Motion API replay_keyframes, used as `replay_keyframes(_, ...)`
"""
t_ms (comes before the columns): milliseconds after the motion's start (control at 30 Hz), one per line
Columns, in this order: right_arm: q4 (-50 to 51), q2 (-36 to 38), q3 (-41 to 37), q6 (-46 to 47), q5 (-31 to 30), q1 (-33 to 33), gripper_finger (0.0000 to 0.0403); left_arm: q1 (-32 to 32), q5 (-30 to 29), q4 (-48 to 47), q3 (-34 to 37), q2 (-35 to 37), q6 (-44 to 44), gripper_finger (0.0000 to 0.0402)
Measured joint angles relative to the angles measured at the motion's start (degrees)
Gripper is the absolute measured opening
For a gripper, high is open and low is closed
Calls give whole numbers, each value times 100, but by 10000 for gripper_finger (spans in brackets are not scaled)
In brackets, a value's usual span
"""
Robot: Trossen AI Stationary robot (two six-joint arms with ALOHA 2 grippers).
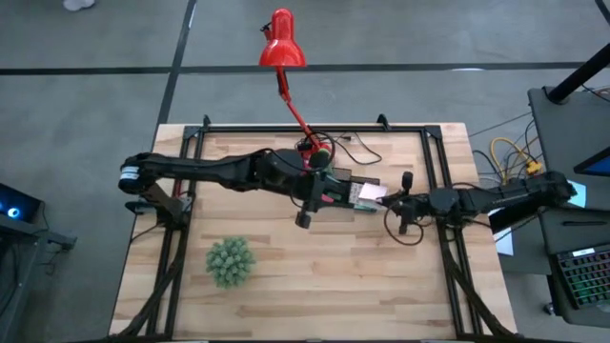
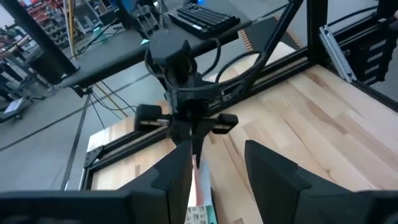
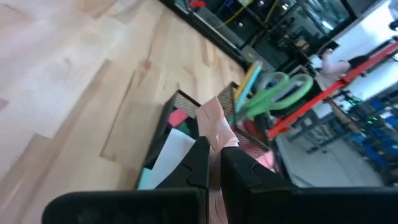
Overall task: Pick and place office supplies into organizer
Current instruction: Put the pink sticky note into the front left compartment of the desk organizer
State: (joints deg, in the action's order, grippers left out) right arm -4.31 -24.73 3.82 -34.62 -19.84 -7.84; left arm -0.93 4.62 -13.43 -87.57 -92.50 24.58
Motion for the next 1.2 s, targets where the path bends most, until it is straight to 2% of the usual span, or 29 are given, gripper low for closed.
replay_keyframes(133, -557, -20, -318, -149, 405, 507, 9, 0, 0, -4, 0, 12, 0, 135)
replay_keyframes(433, -599, -34, -330, -163, 1651, 1522, 9, 2, -2, -4, 2, 12, 4, 135)
replay_keyframes(633, -580, -231, -330, -252, 1781, 1932, 9, 2, -2, -6, 2, 52, 17, 135)
replay_keyframes(867, -810, -571, -298, -235, 2350, 2147, 9, 7, -4, -4, 2, 82, 31, 135)
replay_keyframes(1200, -737, -1437, 259, -490, 2823, 2598, 9, 4, -7, -2, 2, 82, 31, 135)
